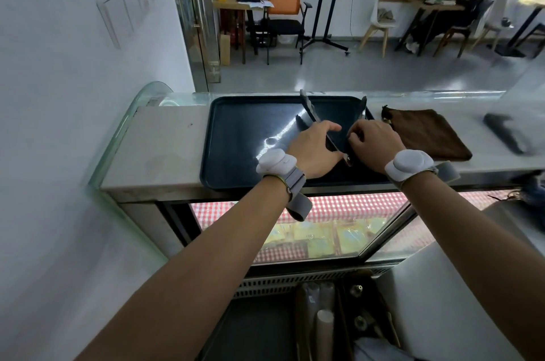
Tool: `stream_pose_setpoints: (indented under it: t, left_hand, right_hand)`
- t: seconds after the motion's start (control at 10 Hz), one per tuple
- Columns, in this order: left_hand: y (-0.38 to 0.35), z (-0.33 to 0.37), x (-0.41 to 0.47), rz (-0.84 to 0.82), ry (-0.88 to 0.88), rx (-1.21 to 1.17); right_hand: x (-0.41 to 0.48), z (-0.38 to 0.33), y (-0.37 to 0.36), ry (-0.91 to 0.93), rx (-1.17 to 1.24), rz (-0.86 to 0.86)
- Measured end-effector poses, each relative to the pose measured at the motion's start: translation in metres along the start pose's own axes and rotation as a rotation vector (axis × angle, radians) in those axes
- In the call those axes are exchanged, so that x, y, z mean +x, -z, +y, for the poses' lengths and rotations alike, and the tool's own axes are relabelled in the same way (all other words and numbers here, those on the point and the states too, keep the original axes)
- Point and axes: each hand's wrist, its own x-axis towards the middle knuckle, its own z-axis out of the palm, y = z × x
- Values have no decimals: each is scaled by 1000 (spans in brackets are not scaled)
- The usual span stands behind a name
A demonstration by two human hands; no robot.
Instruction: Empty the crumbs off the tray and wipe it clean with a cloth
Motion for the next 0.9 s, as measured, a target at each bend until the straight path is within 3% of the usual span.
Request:
stream_pose_setpoints:
  t: [0.4, 0.7, 0.9]
  left_hand:
    - [1, -1, 7, -83, -11, 154]
    - [3, -6, 7, -69, -7, 99]
    - [12, -8, 2, 122, -54, -2]
  right_hand:
    - [-2, 5, 4, 6, -48, 28]
    - [-3, 2, 2, 5, -28, 55]
    - [1, -6, 7, 29, 17, 91]
